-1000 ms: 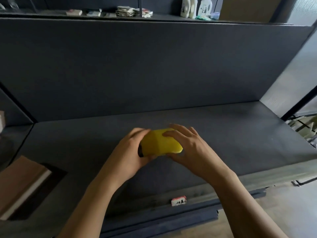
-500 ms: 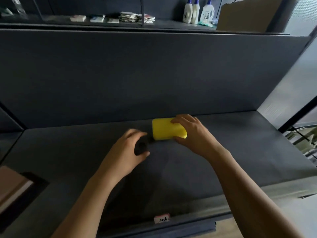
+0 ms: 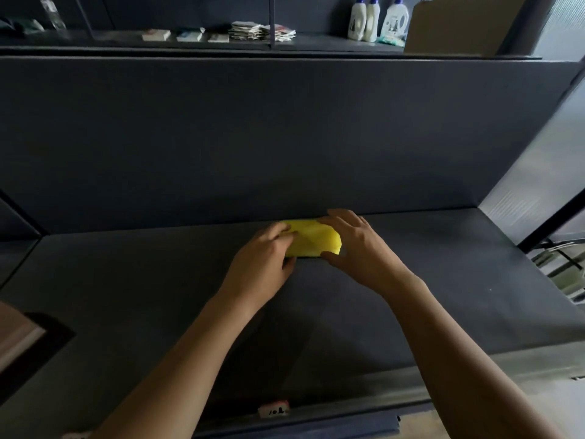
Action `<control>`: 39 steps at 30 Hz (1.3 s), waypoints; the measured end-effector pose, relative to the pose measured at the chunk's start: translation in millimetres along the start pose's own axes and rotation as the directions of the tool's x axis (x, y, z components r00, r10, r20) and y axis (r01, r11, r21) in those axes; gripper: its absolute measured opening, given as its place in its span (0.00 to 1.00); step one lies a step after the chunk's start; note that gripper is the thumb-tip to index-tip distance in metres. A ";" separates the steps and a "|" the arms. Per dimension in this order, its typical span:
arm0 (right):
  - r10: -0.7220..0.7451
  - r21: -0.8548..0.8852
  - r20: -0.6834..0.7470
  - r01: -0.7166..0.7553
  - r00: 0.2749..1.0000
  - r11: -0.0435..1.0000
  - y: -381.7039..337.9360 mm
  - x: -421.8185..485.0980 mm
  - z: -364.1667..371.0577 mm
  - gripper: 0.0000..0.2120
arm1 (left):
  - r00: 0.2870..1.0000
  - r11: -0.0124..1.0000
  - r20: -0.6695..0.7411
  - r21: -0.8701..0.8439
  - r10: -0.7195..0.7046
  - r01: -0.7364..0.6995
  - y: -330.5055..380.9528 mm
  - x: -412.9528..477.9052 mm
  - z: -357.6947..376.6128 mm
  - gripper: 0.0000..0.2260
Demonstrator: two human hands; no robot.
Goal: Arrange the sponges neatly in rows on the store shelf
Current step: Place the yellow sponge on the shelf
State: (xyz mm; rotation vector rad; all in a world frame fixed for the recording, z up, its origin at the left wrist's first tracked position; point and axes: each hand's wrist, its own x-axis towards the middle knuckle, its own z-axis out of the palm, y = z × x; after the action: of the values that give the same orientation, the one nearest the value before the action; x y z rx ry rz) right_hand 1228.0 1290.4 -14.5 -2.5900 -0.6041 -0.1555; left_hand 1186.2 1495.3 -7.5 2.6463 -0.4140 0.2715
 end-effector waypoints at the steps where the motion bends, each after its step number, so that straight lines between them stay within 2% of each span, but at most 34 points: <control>1: -0.007 0.002 -0.025 0.007 1.000 1.000 1.2 -1.7 -0.3 0.29 | 1.000 1.000 0.001 0.014 0.009 -0.009 1.9 4.4 2.8 0.20; 4: -0.016 -0.002 -0.052 0.016 0.999 1.000 5.1 -5.1 -0.2 0.20 | 1.000 0.997 0.000 0.069 0.026 -0.026 3.4 12.5 9.1 0.17; 7: -0.014 -0.004 -0.050 0.014 0.999 1.000 8.3 -4.4 2.8 0.17 | 1.000 0.996 -0.009 0.084 0.016 -0.015 1.3 16.1 12.7 0.14; 29: -0.025 -0.026 -0.058 0.023 0.998 0.999 28.0 35.5 10.7 0.14 | 0.996 0.992 -0.043 0.099 -0.075 0.079 -7.6 53.8 25.0 0.12; 34: -0.003 -0.023 -0.011 0.002 1.000 1.000 17.4 27.0 -1.3 0.20 | 0.994 0.990 -0.005 0.088 -0.107 0.107 -0.5 45.5 17.6 0.15; 36: -0.010 0.032 -0.059 0.012 0.998 0.999 6.3 15.9 -6.4 0.23 | 0.994 0.993 -0.046 0.056 -0.104 0.106 3.8 31.9 10.6 0.17; 39: -0.077 0.102 -0.130 0.091 0.989 0.991 -19.8 0.8 -6.3 0.20 | 0.979 0.989 -0.158 0.054 -0.125 0.135 6.2 -0.1 -4.6 0.14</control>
State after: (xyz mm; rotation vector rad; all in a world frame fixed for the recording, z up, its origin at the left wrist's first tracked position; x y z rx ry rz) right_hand 1219.9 1303.5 -0.4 -2.4317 -0.6577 -0.3029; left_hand 1183.5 1492.1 -1.0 2.6766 -0.1842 0.4517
